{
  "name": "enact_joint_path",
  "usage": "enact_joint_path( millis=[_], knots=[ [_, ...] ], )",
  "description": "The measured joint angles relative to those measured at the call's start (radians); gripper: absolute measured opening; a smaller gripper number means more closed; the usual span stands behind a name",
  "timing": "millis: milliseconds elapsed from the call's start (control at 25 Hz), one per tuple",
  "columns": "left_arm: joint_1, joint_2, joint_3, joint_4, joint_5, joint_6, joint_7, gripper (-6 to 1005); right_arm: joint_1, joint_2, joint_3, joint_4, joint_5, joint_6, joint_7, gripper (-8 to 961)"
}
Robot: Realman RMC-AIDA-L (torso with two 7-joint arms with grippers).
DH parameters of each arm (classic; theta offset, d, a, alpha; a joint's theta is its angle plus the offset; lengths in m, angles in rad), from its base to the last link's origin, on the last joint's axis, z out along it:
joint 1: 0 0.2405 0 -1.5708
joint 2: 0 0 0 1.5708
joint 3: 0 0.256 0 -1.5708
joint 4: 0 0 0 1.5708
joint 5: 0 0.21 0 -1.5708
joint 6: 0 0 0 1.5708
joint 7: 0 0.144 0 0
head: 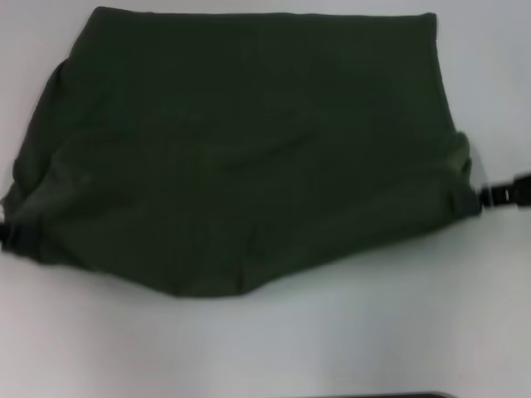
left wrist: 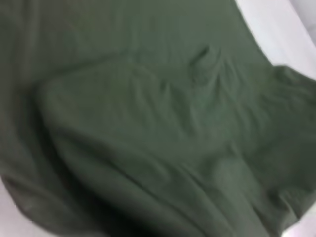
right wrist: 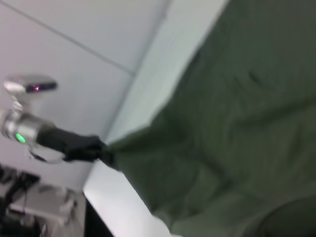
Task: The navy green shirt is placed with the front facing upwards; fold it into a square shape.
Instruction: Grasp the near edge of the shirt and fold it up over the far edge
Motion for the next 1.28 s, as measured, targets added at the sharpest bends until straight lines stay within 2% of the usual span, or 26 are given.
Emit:
enact_joint_path(
  millis=[200,320,520,720,760,800,920,1080,1160,1280],
  knots=[
    [0.062,-0.022,0.115,0.057,0.009,0.032,-0.028,49,-0.054,0.002,-0.125,-0.031,-0.015,-0.004,0.036,43],
    [0.078,-0.025,0.162,0.059,0.011,0.034,-0.037,49,-0.067,0.001,-0.159,-0.032,-0.015,-0.006,0.039,43],
    [0.069,-0.020,0.155,0.061,0.006,0.032,-0.029,49,-0.064,-0.002,-0.105,-0.020,-0.005,-0.004,0.028,43],
    [0.025,-0.012,0.094,0.055,-0.025,0.005,-0.012,49,-0.021,-0.004,0.031,-0.011,0.052,0.028,-0.011,44],
    [-0.041,-0.004,0.010,0.018,-0.032,-0.067,-0.029,49,-0.004,-0.005,0.065,0.000,0.057,0.059,-0.017,44],
    [-0.046,-0.004,0.007,0.016,-0.032,-0.071,-0.030,49,0.005,-0.005,0.081,0.013,0.057,0.088,-0.021,44],
    [-0.110,-0.006,-0.028,-0.040,-0.036,-0.202,-0.070,49,0.039,-0.002,0.113,0.070,0.063,0.198,-0.041,44],
    [-0.180,-0.022,0.001,-0.130,-0.032,-0.407,-0.119,49,0.071,0.004,0.117,0.139,0.071,0.352,-0.057,44],
    [-0.198,-0.032,0.025,-0.155,-0.031,-0.486,-0.133,49,0.079,0.019,0.117,0.147,0.074,0.430,-0.058,44],
    [-0.233,-0.059,0.073,-0.199,-0.034,-0.637,-0.145,49,0.092,0.041,0.110,0.147,0.083,0.540,-0.065,44]
  ],
)
